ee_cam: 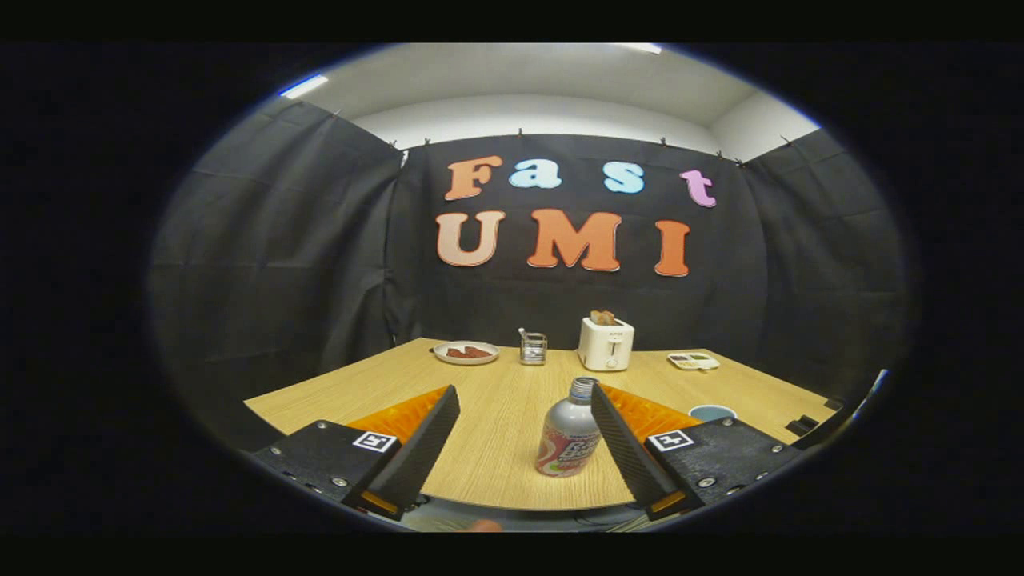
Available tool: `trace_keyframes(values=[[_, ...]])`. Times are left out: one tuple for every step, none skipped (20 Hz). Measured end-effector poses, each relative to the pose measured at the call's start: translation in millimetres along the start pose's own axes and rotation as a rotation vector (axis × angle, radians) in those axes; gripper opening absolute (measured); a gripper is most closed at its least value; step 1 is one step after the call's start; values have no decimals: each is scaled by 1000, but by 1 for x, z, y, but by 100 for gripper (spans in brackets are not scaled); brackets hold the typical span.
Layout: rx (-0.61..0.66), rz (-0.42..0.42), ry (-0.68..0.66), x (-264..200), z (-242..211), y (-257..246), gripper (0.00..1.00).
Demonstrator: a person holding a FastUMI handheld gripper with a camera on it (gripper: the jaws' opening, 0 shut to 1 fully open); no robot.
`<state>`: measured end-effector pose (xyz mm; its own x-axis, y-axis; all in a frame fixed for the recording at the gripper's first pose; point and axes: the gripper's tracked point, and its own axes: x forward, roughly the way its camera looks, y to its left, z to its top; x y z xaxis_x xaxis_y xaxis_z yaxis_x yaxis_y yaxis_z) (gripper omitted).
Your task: Take the bottle from table, then pour the juice into the cup, finally place the bottle on the coaster
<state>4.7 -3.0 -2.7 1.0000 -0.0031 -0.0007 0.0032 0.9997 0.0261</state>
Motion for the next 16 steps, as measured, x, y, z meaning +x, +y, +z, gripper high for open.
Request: trace_keyframes(values=[[3, -4, 7, 1, -3, -2, 98], [3, -11, 16, 2, -5, -5, 98], [1, -19, 25, 3, -9, -7, 98], [-1, -28, 33, 3, -11, -11, 98], [-3, -36, 42, 5, -15, -13, 98], [-4, -40, 51, 7, -18, -15, 98], [-3, -44, 60, 10, -23, -17, 98], [-4, -47, 72, 11, -27, -19, 98], [-6, -53, 89, 12, -34, -22, 98], [-10, -60, 107, 14, -40, -24, 98], [-13, -68, 126, 16, -47, -27, 98], [-15, -75, 146, 18, -54, -30, 98], [-17, -80, 167, 20, -62, -30, 98], [-17, -84, 186, 21, -69, -32, 98], [-15, -87, 205, 23, -77, -33, 98], [-10, -91, 221, 24, -84, -34, 98]])
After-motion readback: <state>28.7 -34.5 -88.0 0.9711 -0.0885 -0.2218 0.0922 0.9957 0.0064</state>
